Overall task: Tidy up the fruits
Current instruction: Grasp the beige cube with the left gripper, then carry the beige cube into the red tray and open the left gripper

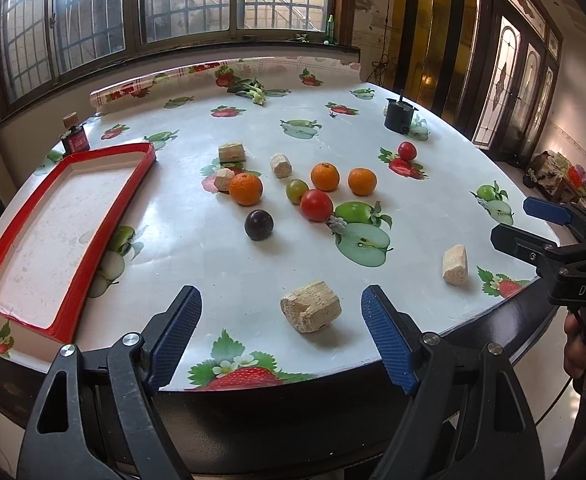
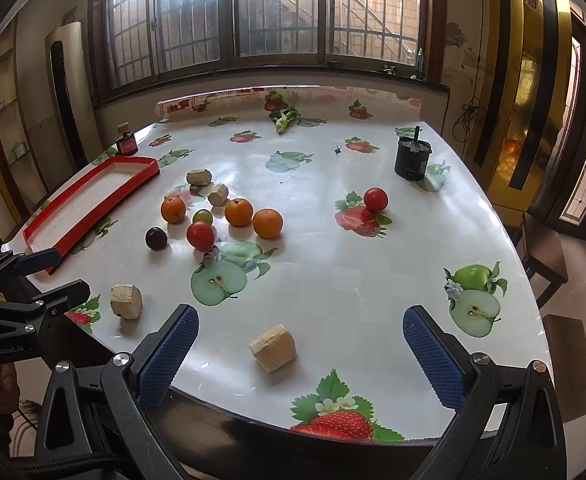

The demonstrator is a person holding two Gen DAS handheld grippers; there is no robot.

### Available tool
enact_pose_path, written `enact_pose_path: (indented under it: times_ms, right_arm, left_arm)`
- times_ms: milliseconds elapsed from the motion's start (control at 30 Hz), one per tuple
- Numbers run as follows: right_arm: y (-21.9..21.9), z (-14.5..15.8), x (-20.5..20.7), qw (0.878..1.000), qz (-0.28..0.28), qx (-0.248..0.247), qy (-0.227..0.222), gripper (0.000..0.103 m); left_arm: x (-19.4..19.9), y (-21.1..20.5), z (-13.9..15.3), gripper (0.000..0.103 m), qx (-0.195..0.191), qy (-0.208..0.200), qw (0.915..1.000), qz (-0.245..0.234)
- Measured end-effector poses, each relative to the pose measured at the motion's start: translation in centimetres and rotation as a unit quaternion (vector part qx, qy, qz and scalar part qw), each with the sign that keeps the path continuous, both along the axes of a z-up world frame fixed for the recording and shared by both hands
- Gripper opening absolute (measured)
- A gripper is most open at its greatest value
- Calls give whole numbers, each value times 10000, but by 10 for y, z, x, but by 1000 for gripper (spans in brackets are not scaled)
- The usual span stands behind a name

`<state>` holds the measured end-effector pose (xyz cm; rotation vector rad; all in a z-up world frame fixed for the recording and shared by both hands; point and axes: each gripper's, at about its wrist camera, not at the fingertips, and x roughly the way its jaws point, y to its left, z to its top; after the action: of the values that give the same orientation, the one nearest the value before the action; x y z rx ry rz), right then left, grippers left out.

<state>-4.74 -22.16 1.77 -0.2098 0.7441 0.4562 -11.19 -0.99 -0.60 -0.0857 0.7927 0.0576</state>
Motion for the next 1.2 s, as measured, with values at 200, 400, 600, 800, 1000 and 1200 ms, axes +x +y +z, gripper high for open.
enact_pose_path:
  times_ms: [200,400,600,800,1000,1200]
  right_arm:
    - [7,-13,6,9997,117,-50,189,103]
    - [18,-34,16,9981,251,-237,516,101]
    - [25,-59,28,9942,410,-287,952,73]
    - [28,-68,30,9925,565,-352,1023,36]
    - [31,-60,30,9918,682,-130,1073,36]
    - [47,-45,33,9906,875,72,1049,36]
  left_arm:
    - [10,0,-11,82,-188,177,9996,-73]
    - [25,1,-25,82,-429,412,9981,-177]
    - [40,-4,-47,56,-423,762,9955,-367]
    - [38,1,-45,42,-377,753,9957,-389]
    - [32,15,-32,42,-359,660,9969,-248]
    - [25,36,-15,42,-290,462,9985,-3]
